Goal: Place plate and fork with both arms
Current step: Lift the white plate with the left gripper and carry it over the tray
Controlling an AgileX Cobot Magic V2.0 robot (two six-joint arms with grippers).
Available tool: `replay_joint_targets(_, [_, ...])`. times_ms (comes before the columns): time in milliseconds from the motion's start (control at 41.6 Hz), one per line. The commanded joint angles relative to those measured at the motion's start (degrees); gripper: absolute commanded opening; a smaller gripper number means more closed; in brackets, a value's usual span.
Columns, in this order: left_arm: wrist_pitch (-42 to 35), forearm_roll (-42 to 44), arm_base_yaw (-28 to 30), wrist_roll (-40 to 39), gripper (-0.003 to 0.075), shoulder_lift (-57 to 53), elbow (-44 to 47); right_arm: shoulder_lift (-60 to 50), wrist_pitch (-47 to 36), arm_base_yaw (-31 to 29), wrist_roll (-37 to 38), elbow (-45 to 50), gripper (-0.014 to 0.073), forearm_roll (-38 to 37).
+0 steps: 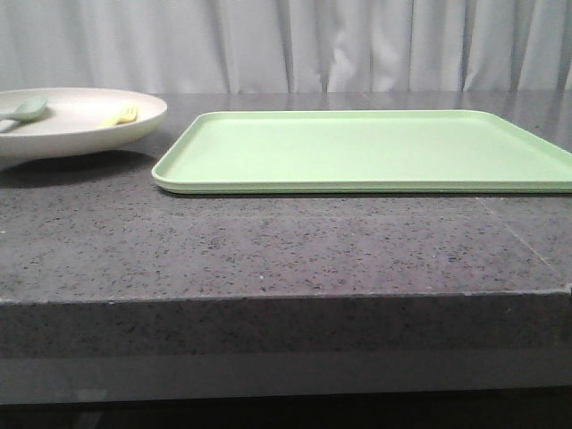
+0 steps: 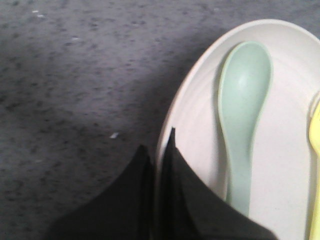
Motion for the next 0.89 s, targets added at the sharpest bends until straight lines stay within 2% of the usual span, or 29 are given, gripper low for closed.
replay_joint_targets(0, [-0.57, -4.83, -2.43, -0.32, -0.0018, -5.68, -1.68, 0.35, -4.35, 0.09, -0.63, -1.84, 0.053, -0.34])
replay_joint_targets(336, [-4.19, -8.29, -14.85, -2.33, -0.0018, -8.04, -1.68, 0.35, -4.3, 0.09, -0.63, -1.84, 0.053, -0.35])
replay_joint_targets(624, [-17.3, -6.18, -28.3, -8.88, -0.0018, -7.11, -1.97, 0.35, -4.3, 0.09, -0.63, -1.84, 0.053, -0.35])
replay_joint_targets(720, [-16.95, -4.05, -30.89, -12.34, -0.0018, -4.85, -4.29, 0.35, -4.3, 0.09, -0.63, -1.84, 0.053, -0.35])
replay_joint_targets(865, [-16.82, 4.32, -35.15, -19.81, -0.0018, -1.21, -8.45, 0.35, -4.24, 0.09, -0.63, -1.84, 0.053, -0.35])
